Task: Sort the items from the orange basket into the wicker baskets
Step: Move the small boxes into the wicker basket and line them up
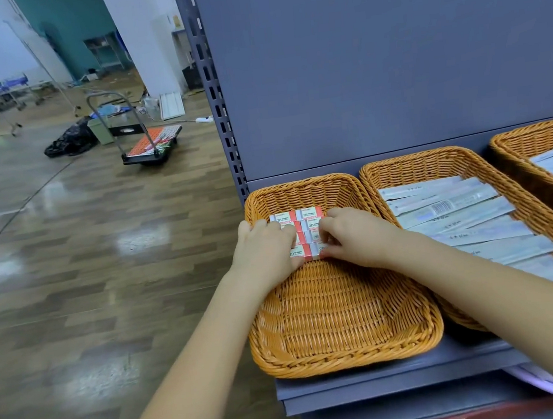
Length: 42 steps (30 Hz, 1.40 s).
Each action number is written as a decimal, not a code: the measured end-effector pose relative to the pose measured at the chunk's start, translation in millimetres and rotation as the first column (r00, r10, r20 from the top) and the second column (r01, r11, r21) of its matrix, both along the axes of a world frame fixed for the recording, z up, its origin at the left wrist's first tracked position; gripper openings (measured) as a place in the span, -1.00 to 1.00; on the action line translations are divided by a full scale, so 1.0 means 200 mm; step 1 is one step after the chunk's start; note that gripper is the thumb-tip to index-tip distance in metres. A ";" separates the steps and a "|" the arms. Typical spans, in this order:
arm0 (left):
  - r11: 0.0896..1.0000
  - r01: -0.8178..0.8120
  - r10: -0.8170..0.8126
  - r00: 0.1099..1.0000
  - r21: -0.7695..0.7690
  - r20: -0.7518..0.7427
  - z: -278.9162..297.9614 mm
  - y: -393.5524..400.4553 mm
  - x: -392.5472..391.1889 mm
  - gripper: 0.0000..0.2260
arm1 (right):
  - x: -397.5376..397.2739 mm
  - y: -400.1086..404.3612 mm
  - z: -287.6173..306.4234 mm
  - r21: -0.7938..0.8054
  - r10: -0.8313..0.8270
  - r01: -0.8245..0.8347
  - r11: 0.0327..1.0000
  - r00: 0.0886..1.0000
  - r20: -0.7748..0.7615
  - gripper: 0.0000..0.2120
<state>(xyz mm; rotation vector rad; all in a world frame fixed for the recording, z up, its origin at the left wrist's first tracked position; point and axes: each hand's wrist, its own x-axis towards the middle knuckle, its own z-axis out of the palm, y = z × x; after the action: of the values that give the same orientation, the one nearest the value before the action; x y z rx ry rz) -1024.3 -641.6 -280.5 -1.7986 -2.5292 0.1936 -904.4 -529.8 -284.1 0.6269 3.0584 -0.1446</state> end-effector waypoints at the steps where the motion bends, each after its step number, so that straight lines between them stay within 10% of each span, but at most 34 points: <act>1: 1.000 0.003 -0.003 1.000 -0.001 0.007 0.02 0.01 0.00 -0.60 | 0.00 0.01 0.01 0.006 -0.011 0.011 1.000 1.000 -0.009 -0.70; 42: 0.858 0.455 -0.455 0.889 0.238 -0.061 0.29 1.62 1.74 -0.63 | 1.88 1.30 0.34 0.147 -0.594 0.623 0.768 0.779 -0.200 -0.67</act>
<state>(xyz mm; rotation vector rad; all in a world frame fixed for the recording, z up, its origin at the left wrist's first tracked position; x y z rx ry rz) -676.4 -318.3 -222.8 -2.2059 -1.9331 -0.1290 -528.6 -269.1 -216.8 1.6878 2.8759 0.1358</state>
